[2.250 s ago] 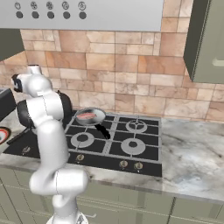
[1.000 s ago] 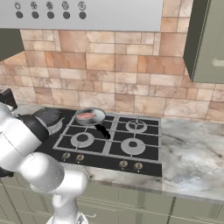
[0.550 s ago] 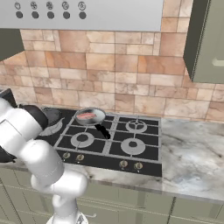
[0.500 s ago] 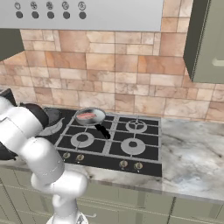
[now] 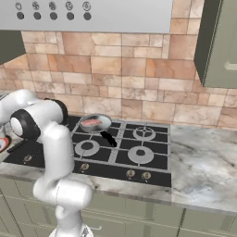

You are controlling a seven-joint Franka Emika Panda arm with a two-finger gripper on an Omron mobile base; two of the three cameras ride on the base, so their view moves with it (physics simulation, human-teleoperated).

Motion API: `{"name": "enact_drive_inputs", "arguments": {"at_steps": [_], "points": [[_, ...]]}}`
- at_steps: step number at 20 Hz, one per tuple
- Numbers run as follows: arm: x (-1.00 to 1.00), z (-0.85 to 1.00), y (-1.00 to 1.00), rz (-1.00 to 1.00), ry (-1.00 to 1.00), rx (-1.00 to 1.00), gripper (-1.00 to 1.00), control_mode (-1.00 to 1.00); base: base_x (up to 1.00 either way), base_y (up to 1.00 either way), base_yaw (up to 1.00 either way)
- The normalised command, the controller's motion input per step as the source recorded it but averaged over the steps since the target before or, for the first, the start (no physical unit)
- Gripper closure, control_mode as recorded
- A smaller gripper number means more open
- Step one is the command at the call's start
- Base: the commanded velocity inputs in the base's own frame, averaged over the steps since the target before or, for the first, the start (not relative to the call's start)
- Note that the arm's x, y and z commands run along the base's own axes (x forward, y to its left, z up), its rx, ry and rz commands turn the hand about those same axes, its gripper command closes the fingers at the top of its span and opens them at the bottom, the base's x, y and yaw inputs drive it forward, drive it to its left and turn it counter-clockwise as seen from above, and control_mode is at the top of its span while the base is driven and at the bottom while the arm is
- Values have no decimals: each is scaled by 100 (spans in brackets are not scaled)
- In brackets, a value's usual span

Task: Place one of the steaks on the plate and the other in the bowl. Then place the bowl in the fridge.

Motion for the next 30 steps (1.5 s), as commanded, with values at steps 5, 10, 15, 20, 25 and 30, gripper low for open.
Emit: {"name": "enact_drive_inputs", "arguments": {"at_steps": [5, 10, 15, 20, 25, 30], "points": [[23, -6, 33, 2, 9, -7, 100, -100, 0, 0, 0], [24, 0, 9, 0, 15, -2, 100, -100, 0, 0, 0], [2, -29, -2, 0, 12, 0, 100, -100, 0, 0, 0], [0, -43, -10, 0, 1, 0, 100, -100, 0, 0, 0], [1, -28, 0, 0, 1, -2, 100, -100, 0, 0, 0], [12, -27, 0, 0, 0, -4, 100, -100, 0, 0, 0]]}}
